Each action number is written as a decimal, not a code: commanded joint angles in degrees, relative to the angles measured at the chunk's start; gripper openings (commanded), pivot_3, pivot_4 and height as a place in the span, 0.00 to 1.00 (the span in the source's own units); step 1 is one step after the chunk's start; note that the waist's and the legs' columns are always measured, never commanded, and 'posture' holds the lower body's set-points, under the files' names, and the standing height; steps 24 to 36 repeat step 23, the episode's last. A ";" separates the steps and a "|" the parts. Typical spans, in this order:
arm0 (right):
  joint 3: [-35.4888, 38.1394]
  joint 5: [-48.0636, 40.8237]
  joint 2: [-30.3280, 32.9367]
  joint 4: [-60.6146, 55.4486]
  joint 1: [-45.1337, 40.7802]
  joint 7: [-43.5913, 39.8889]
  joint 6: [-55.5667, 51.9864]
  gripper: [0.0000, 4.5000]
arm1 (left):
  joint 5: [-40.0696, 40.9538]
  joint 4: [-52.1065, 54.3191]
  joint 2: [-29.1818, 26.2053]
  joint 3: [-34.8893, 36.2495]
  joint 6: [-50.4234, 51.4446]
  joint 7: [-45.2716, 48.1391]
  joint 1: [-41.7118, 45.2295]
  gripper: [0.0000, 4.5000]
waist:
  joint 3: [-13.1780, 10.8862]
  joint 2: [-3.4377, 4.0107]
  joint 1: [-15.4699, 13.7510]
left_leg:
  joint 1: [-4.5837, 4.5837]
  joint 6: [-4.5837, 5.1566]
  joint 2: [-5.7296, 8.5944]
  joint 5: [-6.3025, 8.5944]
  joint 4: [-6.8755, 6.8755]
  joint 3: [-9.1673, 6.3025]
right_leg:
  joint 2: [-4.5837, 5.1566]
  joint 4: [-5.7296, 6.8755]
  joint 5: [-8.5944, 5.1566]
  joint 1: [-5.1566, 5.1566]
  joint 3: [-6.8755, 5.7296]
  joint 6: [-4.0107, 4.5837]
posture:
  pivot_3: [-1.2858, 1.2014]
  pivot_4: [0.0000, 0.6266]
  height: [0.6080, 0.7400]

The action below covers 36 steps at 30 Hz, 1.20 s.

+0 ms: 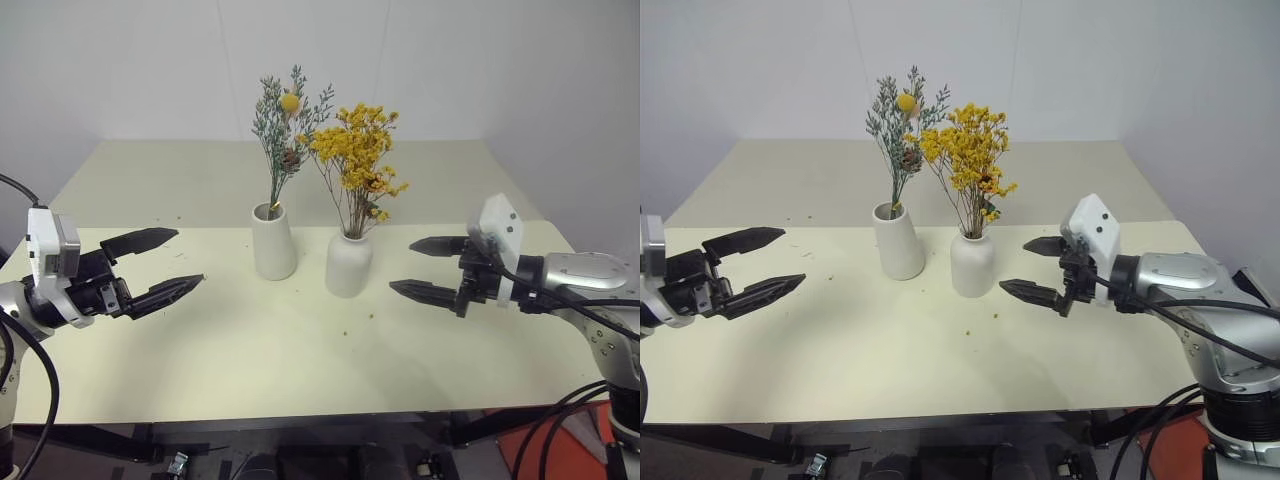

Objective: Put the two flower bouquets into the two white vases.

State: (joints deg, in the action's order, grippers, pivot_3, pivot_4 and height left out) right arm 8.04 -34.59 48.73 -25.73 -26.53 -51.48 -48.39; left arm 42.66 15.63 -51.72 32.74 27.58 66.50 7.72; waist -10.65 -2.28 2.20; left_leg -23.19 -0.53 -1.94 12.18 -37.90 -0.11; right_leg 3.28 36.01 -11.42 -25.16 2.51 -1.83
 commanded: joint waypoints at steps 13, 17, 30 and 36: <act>2.93 -0.05 3.01 1.95 2.53 -1.42 4.91 1.00 | 1.69 0.73 -1.86 1.40 -0.69 1.27 -0.15 0.99 | 0.00 0.00 -0.01 | 0.00 0.00 0.00 0.00 0.00 0.00 | 0.00 0.00 -0.01 -0.01 0.00 0.00 | 0.52 0.24 1.00; 2.99 0.00 3.35 1.99 2.87 -1.20 5.26 1.00 | 1.42 0.05 -1.96 0.46 -1.12 1.28 1.00 0.99 | 0.00 0.00 -0.04 | -0.01 0.00 -0.01 0.00 0.00 0.00 | 0.00 0.00 -0.01 -0.01 0.00 0.00 | 0.52 0.24 1.00; 3.48 -0.02 3.86 1.76 3.52 -0.95 5.64 1.00 | 0.89 -0.88 -1.27 -1.12 -1.73 1.36 3.04 0.99 | 0.00 0.00 -0.11 | -0.01 0.00 0.00 0.00 0.00 0.01 | 0.00 0.00 0.00 -0.01 0.00 -0.01 | 0.52 0.24 1.00; 3.48 -0.02 3.86 1.76 3.52 -0.95 5.64 1.00 | 0.89 -0.88 -1.27 -1.12 -1.73 1.36 3.04 0.99 | 0.00 0.00 -0.11 | -0.01 0.00 0.00 0.00 0.00 0.01 | 0.00 0.00 0.00 -0.01 0.00 -0.01 | 0.52 0.24 1.00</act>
